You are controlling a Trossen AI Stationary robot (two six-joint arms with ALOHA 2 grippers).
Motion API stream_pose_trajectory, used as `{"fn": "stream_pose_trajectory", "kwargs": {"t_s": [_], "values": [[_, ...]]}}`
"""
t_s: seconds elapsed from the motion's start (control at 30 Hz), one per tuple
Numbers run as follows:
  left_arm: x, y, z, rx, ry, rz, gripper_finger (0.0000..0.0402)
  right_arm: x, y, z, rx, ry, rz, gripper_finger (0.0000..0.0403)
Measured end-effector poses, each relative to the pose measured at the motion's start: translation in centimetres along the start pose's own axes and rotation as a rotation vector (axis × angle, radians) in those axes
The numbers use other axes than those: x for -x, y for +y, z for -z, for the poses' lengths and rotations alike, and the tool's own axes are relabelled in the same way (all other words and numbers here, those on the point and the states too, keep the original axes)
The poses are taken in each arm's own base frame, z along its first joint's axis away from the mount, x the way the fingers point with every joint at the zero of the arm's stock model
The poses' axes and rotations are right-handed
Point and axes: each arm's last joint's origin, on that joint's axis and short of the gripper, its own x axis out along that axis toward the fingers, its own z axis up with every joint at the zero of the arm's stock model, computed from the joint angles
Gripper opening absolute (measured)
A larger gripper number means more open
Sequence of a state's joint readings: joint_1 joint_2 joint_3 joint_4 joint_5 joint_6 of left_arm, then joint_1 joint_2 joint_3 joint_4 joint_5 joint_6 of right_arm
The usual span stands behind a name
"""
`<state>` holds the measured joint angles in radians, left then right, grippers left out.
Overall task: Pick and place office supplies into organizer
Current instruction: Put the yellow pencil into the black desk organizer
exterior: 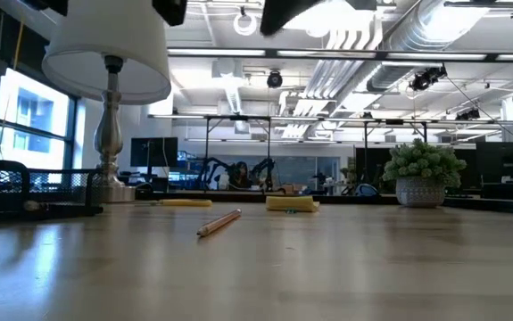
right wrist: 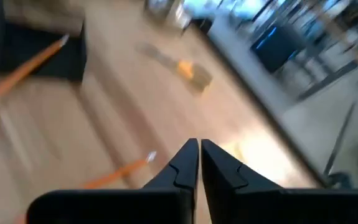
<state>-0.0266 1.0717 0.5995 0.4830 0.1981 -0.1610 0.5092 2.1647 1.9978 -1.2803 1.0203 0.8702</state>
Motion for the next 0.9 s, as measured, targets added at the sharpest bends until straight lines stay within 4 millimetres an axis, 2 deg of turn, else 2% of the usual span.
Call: {"fn": "stream_pose_trajectory", "kwargs": {"t_s": [0.17, 0.3, 0.47, 0.67, 0.77, 0.9], "values": [[2.9, -0.5, -0.5, -0.005, 0.1, -0.068, 0.0245, -3.4, 0.7, 0.8, -0.086, 0.088, -0.056, 0.0042], [5.5, -1.0, -0.8, 0.004, 0.168, -0.101, 0.0245, -5.8, 2.3, 1.1, -0.116, 0.033, -0.141, 0.0065], [8.3, -1.6, -1.0, 0.013, 0.215, -0.124, 0.0245, -8.2, 4.1, 0.1, -0.174, -0.084, -0.409, 0.0076], [10.8, -1.8, -0.8, 0.011, 0.256, -0.202, 0.0245, -11.7, 3.7, -0.8, -0.343, -0.207, -0.708, 0.0073], [11.5, -1.9, -0.6, 0.012, 0.279, -0.216, 0.0245, -12.5, 3.4, -0.7, -0.362, -0.203, -0.736, 0.0073], [12.2, -2.0, -0.2, 0.016, 0.314, -0.221, 0.0245, -12.4, 3.8, -0.5, -0.369, -0.206, -0.747, 0.0073]]}}
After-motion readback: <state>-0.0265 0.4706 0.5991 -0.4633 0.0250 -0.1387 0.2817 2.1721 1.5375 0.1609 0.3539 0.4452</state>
